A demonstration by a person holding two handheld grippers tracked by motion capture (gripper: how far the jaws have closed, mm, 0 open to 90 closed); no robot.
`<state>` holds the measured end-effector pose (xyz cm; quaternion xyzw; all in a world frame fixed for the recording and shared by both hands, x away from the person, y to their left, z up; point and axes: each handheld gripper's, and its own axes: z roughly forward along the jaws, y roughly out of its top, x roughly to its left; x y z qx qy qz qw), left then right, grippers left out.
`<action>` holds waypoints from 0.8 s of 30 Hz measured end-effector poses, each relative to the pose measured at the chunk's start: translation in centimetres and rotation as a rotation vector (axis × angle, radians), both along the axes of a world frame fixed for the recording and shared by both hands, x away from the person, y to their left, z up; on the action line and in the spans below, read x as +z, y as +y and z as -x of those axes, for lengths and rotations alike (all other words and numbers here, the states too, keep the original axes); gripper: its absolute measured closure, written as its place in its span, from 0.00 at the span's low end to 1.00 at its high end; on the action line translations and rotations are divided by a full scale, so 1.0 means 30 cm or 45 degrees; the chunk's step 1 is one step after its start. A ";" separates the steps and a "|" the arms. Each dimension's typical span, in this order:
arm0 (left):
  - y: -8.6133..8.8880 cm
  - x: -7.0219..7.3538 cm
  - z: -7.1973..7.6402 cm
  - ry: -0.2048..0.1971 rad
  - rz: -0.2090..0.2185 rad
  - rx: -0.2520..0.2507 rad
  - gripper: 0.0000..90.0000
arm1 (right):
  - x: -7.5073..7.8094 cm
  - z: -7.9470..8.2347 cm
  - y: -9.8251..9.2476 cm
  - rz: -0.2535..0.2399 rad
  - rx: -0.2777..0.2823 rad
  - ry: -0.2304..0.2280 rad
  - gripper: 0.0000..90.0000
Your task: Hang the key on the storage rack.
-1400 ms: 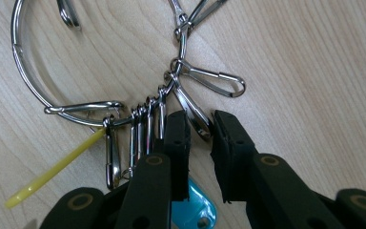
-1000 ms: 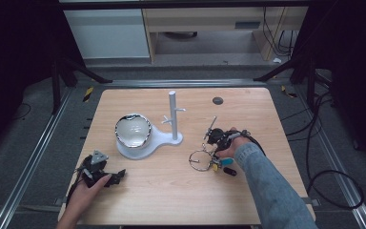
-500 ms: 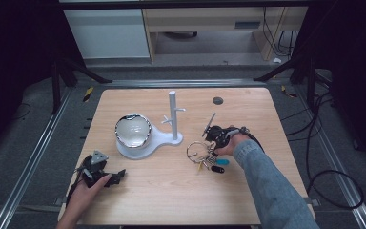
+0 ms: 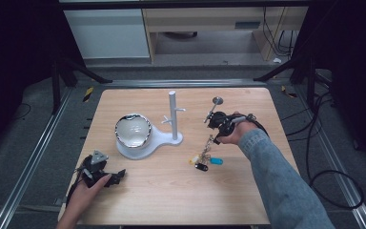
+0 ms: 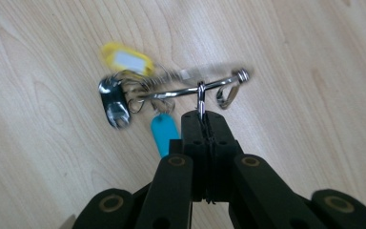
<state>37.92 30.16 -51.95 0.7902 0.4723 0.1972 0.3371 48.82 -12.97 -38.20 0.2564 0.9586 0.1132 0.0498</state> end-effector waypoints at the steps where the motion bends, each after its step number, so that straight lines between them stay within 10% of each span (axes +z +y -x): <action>1: 0.000 0.000 0.000 0.000 0.000 0.000 0.00 | 0.012 -0.002 0.001 0.001 0.004 -0.002 0.99; 24: 0.001 0.001 0.000 0.001 -0.004 -0.003 0.00 | 0.240 -0.027 0.037 0.031 0.028 -0.046 0.98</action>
